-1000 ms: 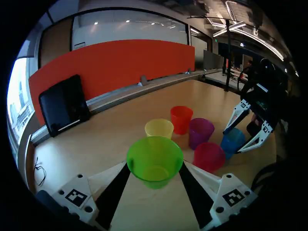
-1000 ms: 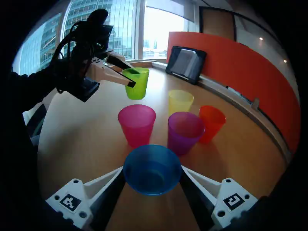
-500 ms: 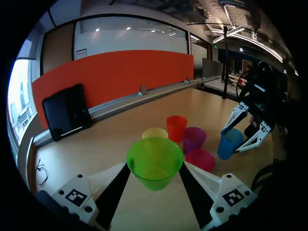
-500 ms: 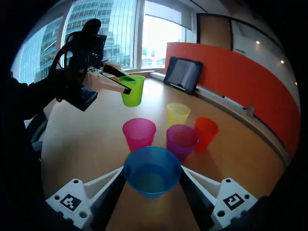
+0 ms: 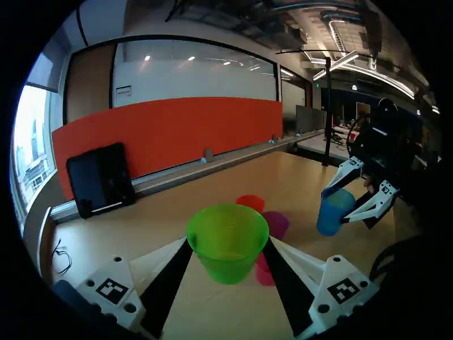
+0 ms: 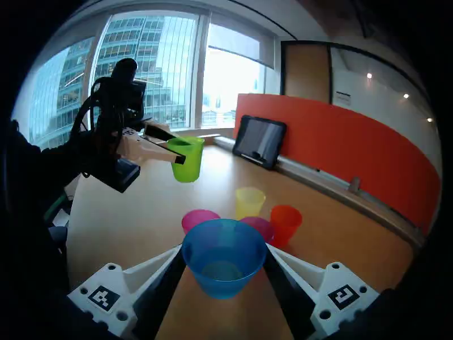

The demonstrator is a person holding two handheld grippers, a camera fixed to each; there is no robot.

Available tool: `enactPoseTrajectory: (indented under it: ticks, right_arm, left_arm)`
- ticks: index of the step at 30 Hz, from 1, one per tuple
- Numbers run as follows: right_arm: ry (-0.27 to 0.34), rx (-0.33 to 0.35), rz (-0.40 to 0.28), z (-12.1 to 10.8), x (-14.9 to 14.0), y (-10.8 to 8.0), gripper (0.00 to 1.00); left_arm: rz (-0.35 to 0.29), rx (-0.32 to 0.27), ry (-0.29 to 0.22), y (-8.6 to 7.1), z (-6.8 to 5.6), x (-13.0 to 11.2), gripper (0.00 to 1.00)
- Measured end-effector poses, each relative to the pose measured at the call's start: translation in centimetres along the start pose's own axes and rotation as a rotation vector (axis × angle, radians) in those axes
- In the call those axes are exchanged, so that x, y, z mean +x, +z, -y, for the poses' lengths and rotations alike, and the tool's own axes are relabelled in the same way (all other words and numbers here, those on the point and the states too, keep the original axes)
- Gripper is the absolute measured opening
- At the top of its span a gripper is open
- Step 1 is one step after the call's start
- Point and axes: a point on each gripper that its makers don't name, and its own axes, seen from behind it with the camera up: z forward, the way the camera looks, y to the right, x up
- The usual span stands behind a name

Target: Pour water

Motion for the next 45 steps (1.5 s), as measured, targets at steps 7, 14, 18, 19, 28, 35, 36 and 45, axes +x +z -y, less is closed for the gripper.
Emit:
enactPoseTrajectory:
  ticks: [7,14,18,19,28,35,36,45]
  right_arm:
    - [0.006,-0.021,-0.079,-0.4,2.5,-0.8,0.92]
    - [0.016,-0.044,-0.156,-0.9,5.1,-1.6,0.92]
    - [0.021,-0.055,-0.195,-1.2,6.3,-2.1,0.92]
    - [0.023,-0.057,-0.202,-1.3,6.5,-2.1,0.92]
    - [0.026,-0.064,-0.246,-1.6,8.0,-2.7,0.92]
    - [0.019,-0.061,-0.255,-1.6,8.4,-2.8,0.92]
    - [0.019,-0.060,-0.255,-1.6,8.4,-2.9,0.92]
    - [0.009,-0.057,-0.254,-1.7,8.9,-3.1,0.92]
  left_arm:
    - [-0.053,-0.006,-0.012,-0.8,-1.1,1.6,0.86]
    - [-0.099,-0.012,-0.006,-1.4,-2.1,3.4,0.86]
    - [-0.124,-0.021,-0.002,-1.8,-2.9,4.2,0.86]
    - [-0.130,-0.024,-0.003,-1.8,-3.0,4.4,0.86]
    - [-0.185,-0.040,-0.009,-2.4,-4.3,5.8,0.86]
    - [-0.227,-0.052,-0.020,-2.9,-5.2,6.9,0.86]
    - [-0.230,-0.054,-0.019,-2.9,-5.3,6.9,0.86]
    - [-0.246,-0.056,0.005,-2.9,-5.8,7.0,0.86]
